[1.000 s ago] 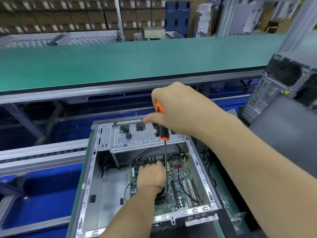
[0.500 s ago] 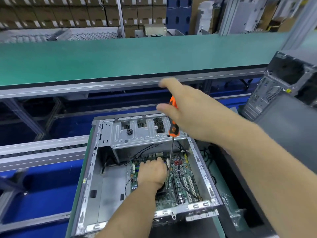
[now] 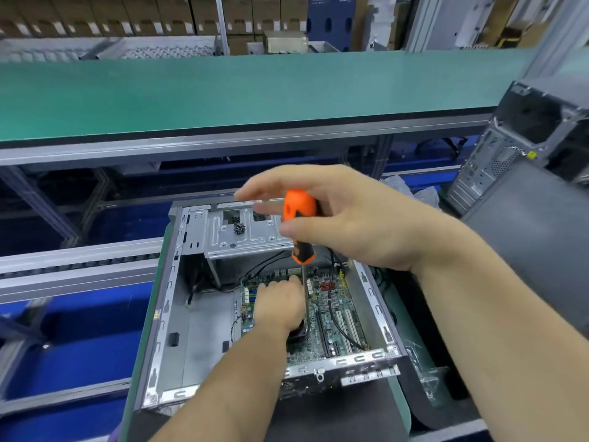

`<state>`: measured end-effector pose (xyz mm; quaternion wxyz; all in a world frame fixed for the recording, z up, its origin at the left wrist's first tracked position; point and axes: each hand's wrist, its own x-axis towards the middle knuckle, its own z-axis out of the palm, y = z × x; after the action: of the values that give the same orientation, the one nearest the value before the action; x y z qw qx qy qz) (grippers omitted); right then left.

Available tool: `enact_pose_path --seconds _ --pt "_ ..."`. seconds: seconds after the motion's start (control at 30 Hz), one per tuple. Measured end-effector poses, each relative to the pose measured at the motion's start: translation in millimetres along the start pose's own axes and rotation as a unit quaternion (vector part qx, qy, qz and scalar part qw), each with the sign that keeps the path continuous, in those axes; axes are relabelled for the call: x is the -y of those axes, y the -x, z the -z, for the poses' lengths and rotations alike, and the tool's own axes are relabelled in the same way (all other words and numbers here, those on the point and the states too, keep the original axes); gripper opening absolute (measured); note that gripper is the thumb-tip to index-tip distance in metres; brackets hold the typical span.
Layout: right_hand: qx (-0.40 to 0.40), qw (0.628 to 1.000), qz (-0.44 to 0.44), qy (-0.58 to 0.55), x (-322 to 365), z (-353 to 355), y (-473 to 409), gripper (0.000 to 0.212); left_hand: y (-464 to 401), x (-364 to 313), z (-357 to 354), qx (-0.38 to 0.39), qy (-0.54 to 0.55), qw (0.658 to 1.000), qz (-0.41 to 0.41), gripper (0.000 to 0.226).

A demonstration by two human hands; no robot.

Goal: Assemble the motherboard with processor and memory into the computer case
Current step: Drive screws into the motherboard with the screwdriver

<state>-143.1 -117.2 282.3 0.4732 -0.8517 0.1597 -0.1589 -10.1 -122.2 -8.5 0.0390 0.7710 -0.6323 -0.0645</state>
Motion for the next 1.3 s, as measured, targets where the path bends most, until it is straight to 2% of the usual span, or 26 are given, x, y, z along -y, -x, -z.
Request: enact_pose_path --seconds 0.03,0.07,0.1,0.13,0.17,0.2,0.3,0.4,0.47,0.57,0.63,0.67,0.77,0.83,0.93,1.07,1.17,1.3 --pt "-0.069 0.998 -0.006 0.01 -5.7 -0.4 0.6 0.029 0.2 -0.7 1.4 0.006 0.003 1.0 0.005 0.018" --pt "-0.186 0.979 -0.02 0.079 -13.9 -0.9 -1.0 0.016 0.5 -1.3 2.2 0.012 0.005 1.0 0.009 0.019" --pt "-0.318 0.929 -0.047 0.182 -22.6 -1.8 -4.0 0.007 1.0 -1.4 2.5 0.019 0.002 1.0 0.013 0.02" --pt "-0.425 0.855 -0.076 0.285 -30.5 -3.8 -5.3 0.017 1.2 -2.2 2.4 0.027 0.002 0.999 0.016 0.022" --pt "-0.486 0.799 -0.086 0.345 -38.5 -5.8 -4.4 0.026 1.5 -3.3 2.4 0.033 0.002 0.999 0.018 0.026" --pt "-0.51 0.78 -0.072 0.356 -42.1 -7.5 -4.8 0.031 0.9 -3.5 4.1 0.035 0.002 0.999 0.019 0.029" --pt "-0.501 0.803 -0.028 0.321 -48.6 -5.5 -0.4 0.031 -0.5 -0.2 10.0 0.068 0.016 0.997 0.019 0.041" --pt "-0.442 0.871 -0.014 0.216 -48.1 -5.5 1.9 0.019 -1.7 2.7 18.1 0.117 0.073 0.99 0.029 0.053" --pt "-0.383 0.919 -0.001 0.098 -45.5 -9.6 3.0 0.04 1.4 7.7 27.1 0.13 0.121 0.983 0.042 0.055" --pt "-0.333 0.941 0.033 0.051 -44.4 -15.9 4.2 0.061 13.4 22.8 40.0 0.168 0.08 0.983 -0.002 0.068" --pt "-0.329 0.943 0.037 0.021 -50.4 -20.8 4.6 0.058 25.9 31.9 48.5 0.195 0.101 0.976 -0.011 0.084" --pt "-0.33 0.944 0.025 0.013 -54.8 -23.9 4.0 0.048 33.4 34.7 51.5 0.198 0.106 0.974 -0.015 0.087" --pt "-0.314 0.948 -0.05 0.007 -71.4 -34.8 1.8 0.013 55.8 35.9 49.2 0.164 0.078 0.983 -0.035 0.077" --pt "-0.317 0.944 -0.086 0.006 -78.8 -40.6 2.6 0.004 65.2 37.2 44.1 0.146 0.097 0.984 -0.023 0.081" --pt "-0.348 0.931 -0.105 -0.008 -81.2 -41.9 5.8 0.013 67.5 39.7 44.8 0.121 0.141 0.983 -0.005 0.088" --pt "-0.384 0.915 -0.118 0.041 -75.3 -40.2 12.0 0.042 66.1 38.8 45.8 0.116 0.131 0.984 0.0 0.087" --pt "-0.412 0.901 -0.121 0.067 -79.5 -41.6 18.7 0.043 63.6 37.0 45.7 0.117 0.108 0.987 -0.001 0.08" --pt "-0.412 0.898 -0.129 0.086 -84.1 -45.3 25.1 0.039 65.1 35.4 46.1 0.113 0.106 0.988 -0.002 0.073"
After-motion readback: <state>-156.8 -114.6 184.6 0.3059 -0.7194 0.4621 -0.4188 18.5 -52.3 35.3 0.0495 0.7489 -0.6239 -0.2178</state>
